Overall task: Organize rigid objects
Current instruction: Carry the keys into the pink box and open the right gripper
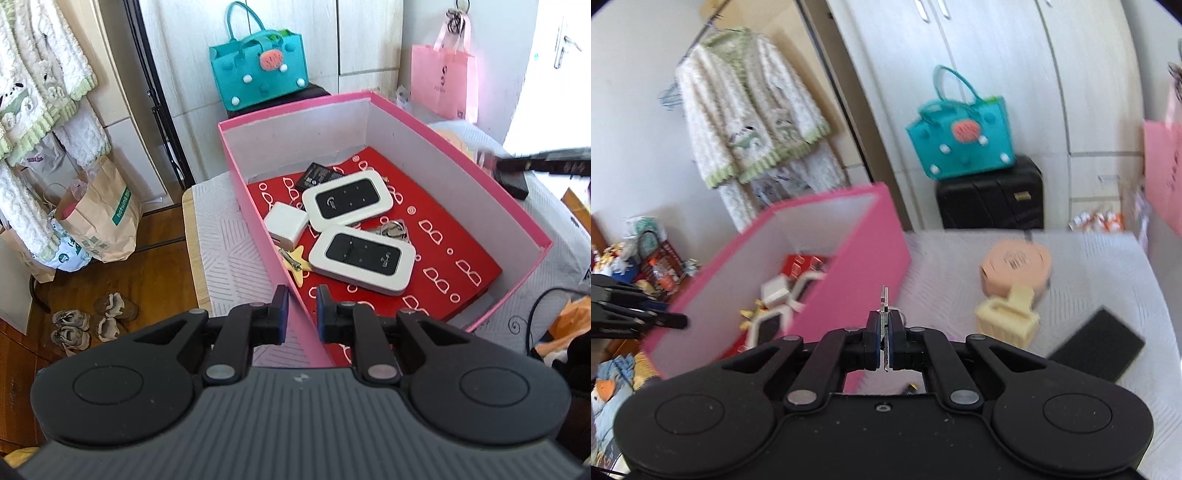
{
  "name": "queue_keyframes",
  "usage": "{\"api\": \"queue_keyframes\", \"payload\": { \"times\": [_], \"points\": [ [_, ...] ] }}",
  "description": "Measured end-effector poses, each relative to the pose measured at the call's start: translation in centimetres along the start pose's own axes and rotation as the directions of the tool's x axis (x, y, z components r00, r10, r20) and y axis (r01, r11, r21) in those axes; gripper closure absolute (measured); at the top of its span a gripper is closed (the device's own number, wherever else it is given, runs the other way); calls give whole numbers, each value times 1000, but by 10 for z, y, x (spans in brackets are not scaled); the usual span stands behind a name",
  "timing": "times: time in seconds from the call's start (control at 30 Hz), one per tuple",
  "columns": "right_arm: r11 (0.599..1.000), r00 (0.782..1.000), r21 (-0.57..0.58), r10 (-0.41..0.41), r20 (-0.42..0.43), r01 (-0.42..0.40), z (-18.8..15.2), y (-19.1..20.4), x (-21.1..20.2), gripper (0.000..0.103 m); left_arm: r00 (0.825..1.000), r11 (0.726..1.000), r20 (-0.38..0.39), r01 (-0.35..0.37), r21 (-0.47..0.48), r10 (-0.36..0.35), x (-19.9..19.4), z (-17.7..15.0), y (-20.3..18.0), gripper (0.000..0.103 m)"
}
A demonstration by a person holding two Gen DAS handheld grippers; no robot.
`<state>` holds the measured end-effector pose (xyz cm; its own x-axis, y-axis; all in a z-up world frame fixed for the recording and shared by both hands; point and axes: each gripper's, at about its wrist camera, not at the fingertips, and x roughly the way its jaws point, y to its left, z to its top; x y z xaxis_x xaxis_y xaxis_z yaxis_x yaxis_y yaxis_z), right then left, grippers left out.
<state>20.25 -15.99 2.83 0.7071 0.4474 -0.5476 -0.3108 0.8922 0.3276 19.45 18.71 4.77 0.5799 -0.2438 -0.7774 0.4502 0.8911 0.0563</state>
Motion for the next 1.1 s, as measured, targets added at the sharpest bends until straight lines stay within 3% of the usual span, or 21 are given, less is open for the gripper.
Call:
{"api": "queue_keyframes", "payload": {
  "times": [0.17, 0.37, 0.53, 0.83, 1.0, 1.1],
  "points": [
    [992, 997, -104, 79, 19, -77, 26, 30, -17, 97, 996, 1000, -85, 10, 15, -9, 1, 12, 1, 89],
    [962, 982, -196, 187, -34, -190, 39, 61, -10, 97, 996, 1000, -95, -1, 21, 3, 0, 13, -1, 90],
    [946, 979, -255, 176, -104, -198, 30, 79, 19, 97, 992, 1000, -124, 10, -22, -12, 6, 18, 6, 90],
    [926, 941, -231, 245, -233, -299, 16, 89, 43, 97, 992, 1000, -125, -21, -6, 20, 11, 18, 0, 90],
    [930, 934, -163, 294, -201, -328, 17, 78, 35, 90, 993, 1000, -120, -22, -14, 20, 11, 18, 0, 90],
    [939, 946, -148, 288, -151, -310, 19, 67, 21, 85, 993, 1000, -118, -19, -20, 17, 10, 19, 1, 90]
  ]
}}
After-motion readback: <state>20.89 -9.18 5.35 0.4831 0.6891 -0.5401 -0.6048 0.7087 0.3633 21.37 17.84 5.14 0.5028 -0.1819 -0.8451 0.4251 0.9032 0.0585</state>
